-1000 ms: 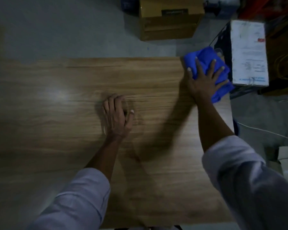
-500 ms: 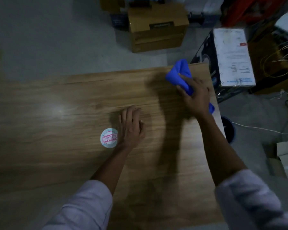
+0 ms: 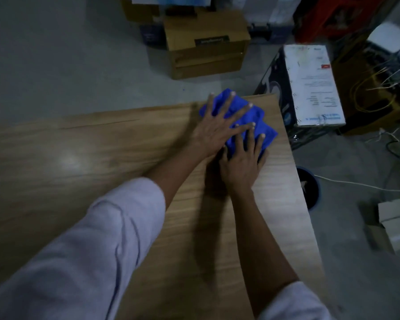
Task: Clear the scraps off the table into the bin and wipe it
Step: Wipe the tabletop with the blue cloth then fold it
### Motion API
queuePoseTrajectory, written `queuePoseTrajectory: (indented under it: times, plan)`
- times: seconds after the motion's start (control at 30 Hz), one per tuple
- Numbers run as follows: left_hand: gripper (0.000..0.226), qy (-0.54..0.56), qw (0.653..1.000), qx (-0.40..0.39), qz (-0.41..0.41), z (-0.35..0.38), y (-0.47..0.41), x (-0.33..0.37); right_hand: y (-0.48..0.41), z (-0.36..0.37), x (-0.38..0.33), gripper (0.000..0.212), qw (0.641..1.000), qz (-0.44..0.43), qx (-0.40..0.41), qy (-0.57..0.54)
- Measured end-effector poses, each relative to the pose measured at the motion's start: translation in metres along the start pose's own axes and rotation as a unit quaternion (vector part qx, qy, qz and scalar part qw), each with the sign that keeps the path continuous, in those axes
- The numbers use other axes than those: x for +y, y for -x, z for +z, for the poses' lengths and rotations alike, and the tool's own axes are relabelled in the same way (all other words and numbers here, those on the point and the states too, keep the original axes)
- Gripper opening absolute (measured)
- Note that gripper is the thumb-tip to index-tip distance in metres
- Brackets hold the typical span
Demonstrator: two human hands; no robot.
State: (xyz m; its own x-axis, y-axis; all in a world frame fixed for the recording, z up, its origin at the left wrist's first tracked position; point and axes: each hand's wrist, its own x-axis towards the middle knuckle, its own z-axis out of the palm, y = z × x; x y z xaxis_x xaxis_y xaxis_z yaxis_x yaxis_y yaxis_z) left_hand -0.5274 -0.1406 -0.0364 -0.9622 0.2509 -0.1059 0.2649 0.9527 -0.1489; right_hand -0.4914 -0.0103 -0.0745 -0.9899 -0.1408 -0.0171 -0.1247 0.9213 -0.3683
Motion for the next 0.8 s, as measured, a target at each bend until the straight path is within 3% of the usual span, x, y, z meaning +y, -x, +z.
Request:
queuePoseTrajectory:
  times: [0.03,0.1,0.27,0.33,0.47,0.57,0.6,0.7,0.73,0.8]
  plan:
    - [0.079,-0.022,0.999,-0.032,0.034,0.002,-0.013,-0.003,-0.003,0.0,-0.002,0.065,1.0,0.018,-0.003,0.002]
    - [0.083,-0.035,0.996,-0.078,0.024,0.006,-0.025,-0.006,-0.01,0.001,-0.004,0.068,1.0,0.02,-0.006,-0.008]
    - [0.076,0.033,0.984,-0.095,-0.149,-0.003,0.016,0.004,-0.026,-0.013,0.007,0.068,0.988,-0.122,-0.063,-0.075]
    - [0.061,0.062,0.977,-0.114,-0.168,-0.021,0.044,0.016,-0.023,-0.028,0.018,0.069,0.975,-0.186,-0.08,-0.095]
    - [0.048,0.092,0.978,-0.101,-0.16,-0.062,0.072,0.021,-0.02,-0.058,0.014,0.055,0.952,-0.297,0.008,-0.071]
    - [0.064,0.12,0.966,-0.055,-0.222,-0.072,0.063,0.011,-0.036,-0.067,-0.006,0.052,0.961,-0.263,0.057,-0.066]
    - [0.069,0.132,0.961,-0.071,-0.234,-0.068,0.061,0.008,-0.042,-0.066,-0.011,0.058,0.969,-0.24,0.021,-0.056]
    - [0.075,0.133,0.951,-0.155,-0.233,-0.031,0.064,0.01,-0.041,-0.051,-0.018,0.08,0.956,-0.197,-0.217,0.0]
    - [0.078,0.132,0.948,-0.178,-0.23,-0.021,0.066,0.013,-0.037,-0.044,-0.017,0.082,0.949,-0.182,-0.257,0.005]
    - [0.077,0.123,0.945,-0.194,-0.232,-0.012,0.068,0.018,-0.031,-0.038,-0.015,0.081,0.951,-0.171,-0.257,0.004]
